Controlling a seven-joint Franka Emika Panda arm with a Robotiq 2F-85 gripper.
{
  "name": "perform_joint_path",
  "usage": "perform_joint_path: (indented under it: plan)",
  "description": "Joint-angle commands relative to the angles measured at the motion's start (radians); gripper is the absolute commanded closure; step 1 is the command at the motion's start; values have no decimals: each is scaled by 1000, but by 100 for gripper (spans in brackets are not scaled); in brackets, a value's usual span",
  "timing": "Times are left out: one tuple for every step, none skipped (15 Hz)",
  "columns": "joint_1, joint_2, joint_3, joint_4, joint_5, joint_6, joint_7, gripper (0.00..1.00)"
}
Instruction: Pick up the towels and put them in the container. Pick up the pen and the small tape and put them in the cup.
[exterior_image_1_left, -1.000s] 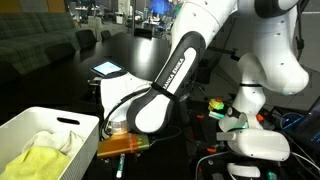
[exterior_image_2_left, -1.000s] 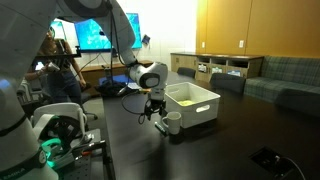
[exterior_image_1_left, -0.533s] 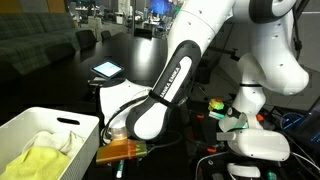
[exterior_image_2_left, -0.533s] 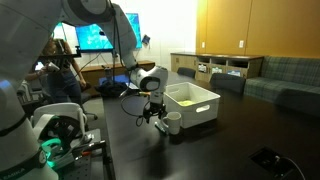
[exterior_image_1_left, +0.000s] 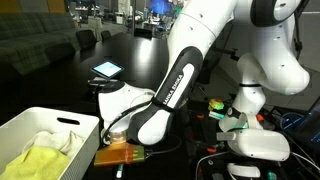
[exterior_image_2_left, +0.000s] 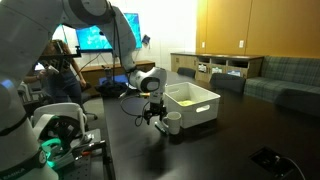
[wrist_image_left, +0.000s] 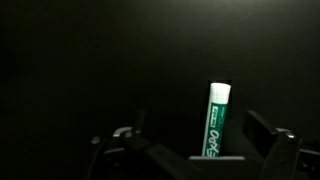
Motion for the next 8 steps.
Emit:
perform_joint_path:
  plan:
    - [21,40,-25,52,-49,-14,66,0]
    - [18,46,-24,59,-54,-13,68,0]
    - [18,54,-25,66,-61,-12,75,0]
    - [18,63,-26,74,-64,-10,79,0]
    - [17,72,-26,82,-67,-10,82,0]
    - [17,76,-27,86,-69,-11,84,0]
    - [17,85,-29,94,-71,-12,88,0]
    - [18,91,-30,99,-73,-13,91,0]
